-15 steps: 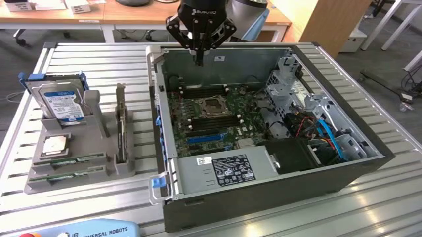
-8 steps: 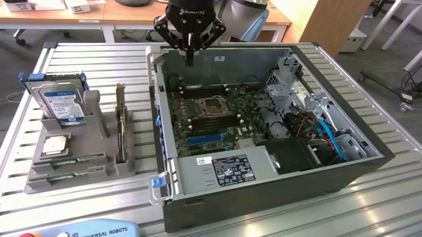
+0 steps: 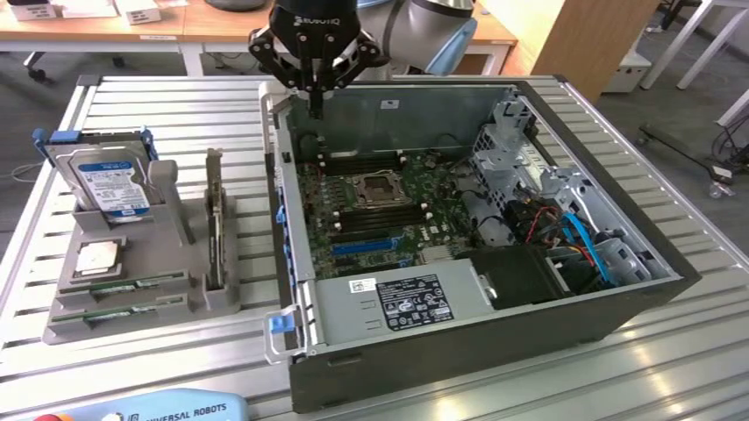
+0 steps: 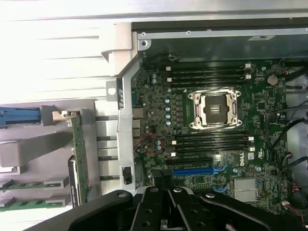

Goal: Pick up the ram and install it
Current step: 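Reach for the ram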

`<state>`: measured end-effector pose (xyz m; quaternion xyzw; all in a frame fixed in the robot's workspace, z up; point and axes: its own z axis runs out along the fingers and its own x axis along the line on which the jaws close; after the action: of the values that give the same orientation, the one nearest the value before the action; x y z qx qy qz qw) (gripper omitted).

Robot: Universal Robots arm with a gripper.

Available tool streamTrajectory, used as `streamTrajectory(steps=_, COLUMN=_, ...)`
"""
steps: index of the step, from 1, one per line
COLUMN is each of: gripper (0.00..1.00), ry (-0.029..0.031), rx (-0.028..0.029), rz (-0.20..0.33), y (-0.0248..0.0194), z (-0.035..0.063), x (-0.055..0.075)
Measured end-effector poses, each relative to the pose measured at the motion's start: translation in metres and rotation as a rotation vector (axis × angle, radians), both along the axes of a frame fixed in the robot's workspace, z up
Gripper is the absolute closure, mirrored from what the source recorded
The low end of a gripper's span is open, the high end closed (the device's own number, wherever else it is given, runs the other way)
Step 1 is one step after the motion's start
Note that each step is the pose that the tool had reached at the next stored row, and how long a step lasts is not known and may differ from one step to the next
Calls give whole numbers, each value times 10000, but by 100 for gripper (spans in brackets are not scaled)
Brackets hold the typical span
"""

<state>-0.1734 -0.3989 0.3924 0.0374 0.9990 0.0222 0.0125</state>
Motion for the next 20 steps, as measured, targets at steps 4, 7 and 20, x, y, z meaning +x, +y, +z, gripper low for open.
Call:
streamTrajectory(steps=4, gripper=90, ry=0, rx=0, rz=-1, y=0, z=-3, x=-118)
streamTrajectory(steps=7, gripper=90, ry=-1, rx=0, rz=-1, y=0, z=-6, x=-206)
streamTrajectory(steps=20, gripper=90, ry=0, rx=0, rz=-2, y=0, z=-18, x=-639)
